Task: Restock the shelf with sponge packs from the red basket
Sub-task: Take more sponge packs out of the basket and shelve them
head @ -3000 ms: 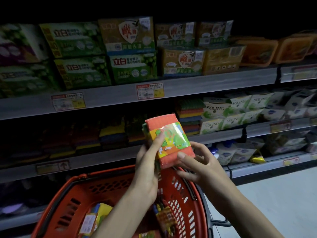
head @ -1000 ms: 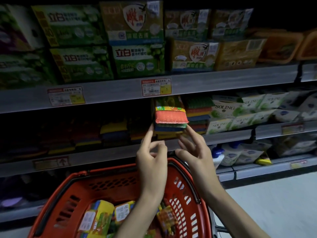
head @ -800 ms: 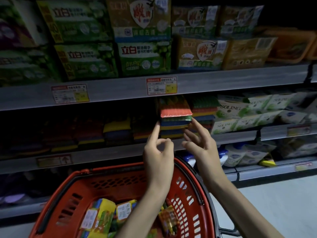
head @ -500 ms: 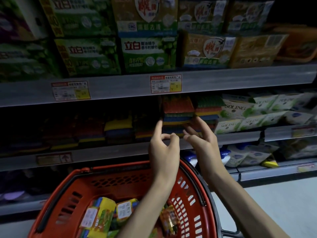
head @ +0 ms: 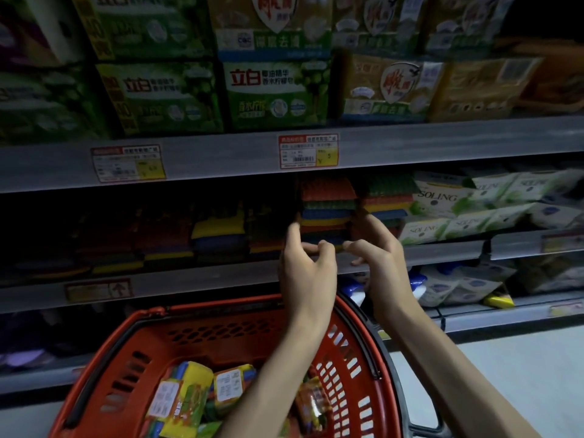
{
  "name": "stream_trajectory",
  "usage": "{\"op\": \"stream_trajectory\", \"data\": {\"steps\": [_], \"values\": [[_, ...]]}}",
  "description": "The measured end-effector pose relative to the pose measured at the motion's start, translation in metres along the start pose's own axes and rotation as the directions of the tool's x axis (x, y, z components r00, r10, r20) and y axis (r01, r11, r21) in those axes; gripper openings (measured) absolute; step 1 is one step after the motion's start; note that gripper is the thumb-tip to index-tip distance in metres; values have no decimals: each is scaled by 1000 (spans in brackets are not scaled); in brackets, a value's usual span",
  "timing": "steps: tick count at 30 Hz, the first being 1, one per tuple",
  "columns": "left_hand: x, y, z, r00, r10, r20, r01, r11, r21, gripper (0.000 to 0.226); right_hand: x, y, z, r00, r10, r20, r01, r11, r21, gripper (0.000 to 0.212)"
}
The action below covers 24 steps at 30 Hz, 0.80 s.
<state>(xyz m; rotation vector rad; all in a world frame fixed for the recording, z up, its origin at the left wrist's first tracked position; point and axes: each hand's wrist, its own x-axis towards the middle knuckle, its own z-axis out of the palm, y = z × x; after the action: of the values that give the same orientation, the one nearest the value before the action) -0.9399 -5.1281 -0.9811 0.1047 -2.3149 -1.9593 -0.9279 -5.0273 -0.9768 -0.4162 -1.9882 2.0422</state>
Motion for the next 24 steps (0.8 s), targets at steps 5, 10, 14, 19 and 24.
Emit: {"op": "stream_trajectory", "data": {"steps": [5, 10, 14, 19, 24], "values": [[2, -3, 0, 1000, 20, -16, -20, 999, 25, 57, -2, 0, -1, 1000, -14, 6, 14, 1000, -20, 89], [8, -5, -2, 1000, 20, -16, -20, 1000, 17, 58, -7, -3, 1, 999, -24, 29, 25, 1000, -13, 88], [2, -5, -5, 1000, 14, -21, -14, 1000, -10, 61, -8, -5, 2, 999, -36, 20, 37, 999, -19, 87], [1, -3, -5, 1000, 29, -9, -29, 999, -28, 60, -8, -2, 3, 1000, -18, 5, 18, 998, -60, 87], [0, 1, -4, 998, 59, 2, -59, 998, -32, 62, -7, -4, 2, 1000, -19, -14, 18, 998, -64, 86]]}}
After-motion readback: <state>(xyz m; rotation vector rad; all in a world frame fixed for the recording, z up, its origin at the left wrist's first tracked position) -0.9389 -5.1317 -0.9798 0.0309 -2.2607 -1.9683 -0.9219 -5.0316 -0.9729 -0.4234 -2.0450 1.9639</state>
